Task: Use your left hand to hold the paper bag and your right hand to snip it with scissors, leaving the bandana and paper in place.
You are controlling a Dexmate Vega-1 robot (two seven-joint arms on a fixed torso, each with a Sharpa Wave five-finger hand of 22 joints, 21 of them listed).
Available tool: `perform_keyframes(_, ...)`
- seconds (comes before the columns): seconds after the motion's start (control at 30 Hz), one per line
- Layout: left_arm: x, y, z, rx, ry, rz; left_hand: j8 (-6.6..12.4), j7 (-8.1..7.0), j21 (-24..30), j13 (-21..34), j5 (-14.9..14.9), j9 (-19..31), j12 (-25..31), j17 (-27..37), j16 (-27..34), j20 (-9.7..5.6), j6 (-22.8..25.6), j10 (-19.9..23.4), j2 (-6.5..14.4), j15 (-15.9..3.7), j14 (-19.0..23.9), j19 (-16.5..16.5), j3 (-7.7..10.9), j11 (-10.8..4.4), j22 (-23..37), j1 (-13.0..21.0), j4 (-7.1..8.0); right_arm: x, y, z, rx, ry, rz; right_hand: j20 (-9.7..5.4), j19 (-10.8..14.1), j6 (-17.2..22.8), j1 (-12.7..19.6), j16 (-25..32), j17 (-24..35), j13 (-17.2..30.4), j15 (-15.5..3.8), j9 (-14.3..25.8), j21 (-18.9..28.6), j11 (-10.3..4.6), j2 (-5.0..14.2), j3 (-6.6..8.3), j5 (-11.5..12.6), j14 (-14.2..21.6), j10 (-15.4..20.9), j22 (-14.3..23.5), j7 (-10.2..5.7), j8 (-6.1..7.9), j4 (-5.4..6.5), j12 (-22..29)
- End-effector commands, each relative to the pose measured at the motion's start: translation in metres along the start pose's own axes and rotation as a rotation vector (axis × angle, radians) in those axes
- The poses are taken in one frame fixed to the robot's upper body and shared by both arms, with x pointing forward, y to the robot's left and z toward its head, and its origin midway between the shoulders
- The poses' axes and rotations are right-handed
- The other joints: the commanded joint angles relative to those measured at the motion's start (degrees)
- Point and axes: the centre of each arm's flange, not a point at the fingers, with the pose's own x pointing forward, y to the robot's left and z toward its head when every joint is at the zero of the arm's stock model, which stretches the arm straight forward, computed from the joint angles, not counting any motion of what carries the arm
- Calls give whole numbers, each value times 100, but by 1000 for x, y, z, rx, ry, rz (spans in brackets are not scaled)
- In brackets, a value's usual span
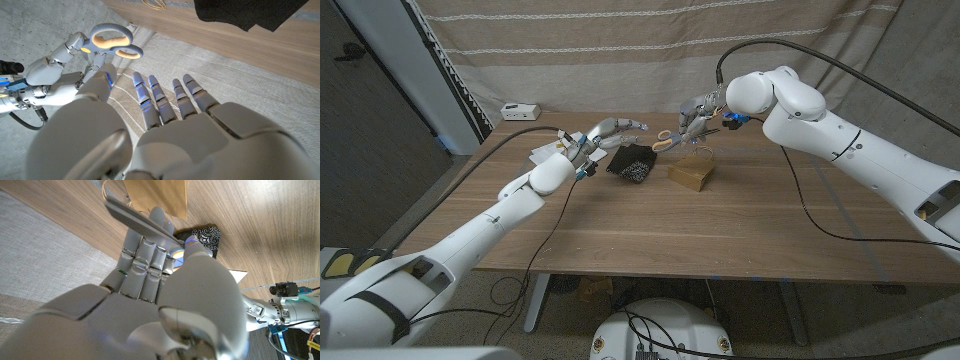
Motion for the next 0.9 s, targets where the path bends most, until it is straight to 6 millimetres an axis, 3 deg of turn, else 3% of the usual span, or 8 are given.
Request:
perform_keyframes(0.03,5,-8,6,11,-19,-36,16,0,-1,15,30,3,-45,13,-19,-721,84,-112,14,-1015,-67,16,32,29,4,95,11,-1,1,3,-4,-8,5,-889,35,55,92,33,4,23,-600,7,28,-663,88,1106,37,79,712,3,-12,28,220,17)
perform_keyframes(0.3,4,-9,6,11,-17,-18,-48,-66,-8,4,37,-34,-138,14,-43,-724,152,-519,-14,-1003,-242,-14,-18,145,8,168,33,-2,2,5,-9,-14,6,-890,41,54,92,42,4,19,-600,10,27,-660,86,1103,37,91,723,-6,-13,30,223,7)
perform_keyframes(0.4,5,-10,6,9,-19,-10,7,-116,-18,-6,45,-54,-170,17,-47,-718,473,-840,-23,-979,-407,-75,-81,260,10,182,48,-3,2,5,-9,-16,8,-890,42,62,94,45,7,40,-600,10,27,-670,87,1104,37,90,698,-10,-10,33,223,4)
perform_keyframes(0.73,12,-12,5,9,-17,-30,-31,-62,-25,-10,49,-64,-157,20,-37,-709,494,-953,-27,-973,-481,-116,-125,244,10,175,57,-6,2,7,-14,-25,7,-889,44,69,96,32,-16,45,-600,9,25,-666,85,1100,38,78,711,-24,-4,35,224,-6)
perform_keyframes(0.9,14,-11,5,18,-14,-35,-145,11,-24,-12,57,-64,-127,22,-22,-707,305,-989,-25,-973,-509,-141,-164,214,10,173,63,-7,1,8,-19,-26,5,-890,43,68,97,48,-8,28,-600,2,24,-655,85,1097,38,99,718,-31,-10,30,225,-22)
